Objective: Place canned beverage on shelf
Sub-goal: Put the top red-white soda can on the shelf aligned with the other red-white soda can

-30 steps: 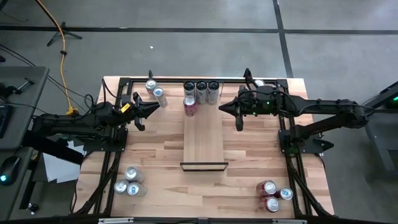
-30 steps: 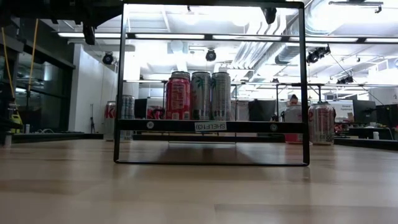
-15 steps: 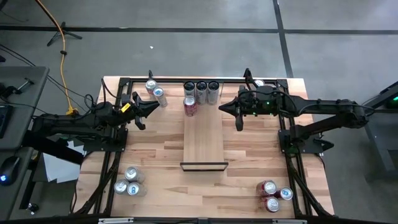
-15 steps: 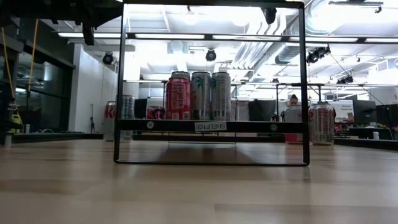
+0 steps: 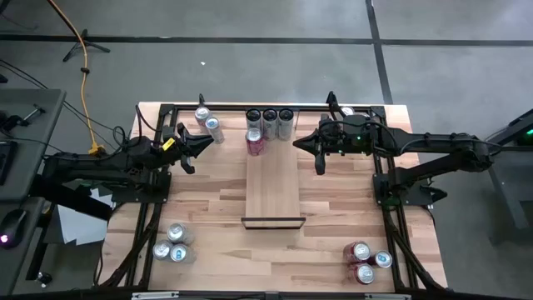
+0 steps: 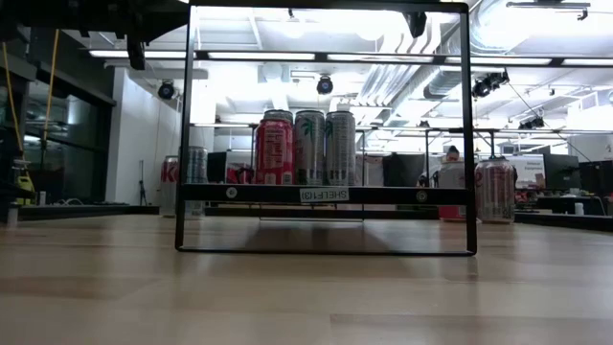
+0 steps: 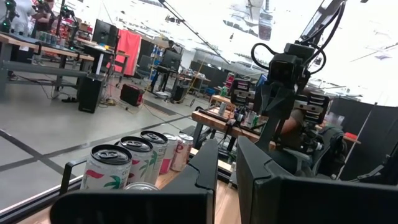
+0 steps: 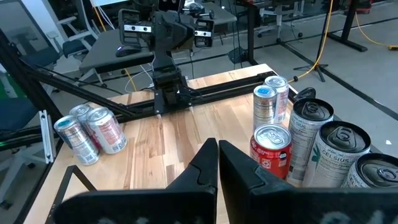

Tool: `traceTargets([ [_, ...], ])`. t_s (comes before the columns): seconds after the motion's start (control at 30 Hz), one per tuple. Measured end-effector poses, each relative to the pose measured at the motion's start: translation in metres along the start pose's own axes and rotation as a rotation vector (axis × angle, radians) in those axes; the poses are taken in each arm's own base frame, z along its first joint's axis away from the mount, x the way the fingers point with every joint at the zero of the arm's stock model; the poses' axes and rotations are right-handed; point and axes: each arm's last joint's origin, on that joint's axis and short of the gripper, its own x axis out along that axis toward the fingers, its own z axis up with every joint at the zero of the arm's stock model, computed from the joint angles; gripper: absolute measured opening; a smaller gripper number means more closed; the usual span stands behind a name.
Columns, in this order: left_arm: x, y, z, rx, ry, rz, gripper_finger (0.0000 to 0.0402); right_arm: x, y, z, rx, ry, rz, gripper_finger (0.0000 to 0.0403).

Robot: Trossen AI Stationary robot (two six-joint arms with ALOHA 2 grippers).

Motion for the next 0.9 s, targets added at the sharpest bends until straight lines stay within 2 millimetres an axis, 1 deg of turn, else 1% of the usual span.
traceTargets([
  [0.37,0.0000,0.0000,0.0000,0.000,0.000,0.000,0.0005,0.0000,0.0000,-0.0001,-0.020,0.001,-0.001,0.0001],
  [0.43,0.0000,0.0001,0.0000,0.000,0.000,0.000,0.0005,0.0000,-0.0001,-0.0008,-0.020,0.008,-0.002,0.0007],
  [0.5,0.0000,0.0000,0.0000,0.000,0.000,0.000,0.0005,0.0000,-0.0004,-0.0024,-0.009,0.025,-0.004,0.0024],
  [0.57,0.0000,0.0000,-0.0001,0.000,0.001,0.000,0.0005,0.0001,-0.0007,-0.0041,0.027,0.041,-0.008,0.0056],
  [0.63,0.0000,0.0001,0.0000,0.000,0.000,0.000,0.0005,0.0000,-0.0010,-0.0053,0.054,0.052,-0.020,0.0100],
  [0.8,0.0000,0.0001,0.0000,0.000,0.000,0.000,0.0005,0.0000,-0.0015,-0.0054,0.111,0.050,-0.040,0.0235],
  [0.9,0.0000,0.0000,-0.0001,0.000,0.001,0.000,0.0005,0.0000,-0.0015,-0.0054,0.120,0.049,-0.041,0.0303],
])
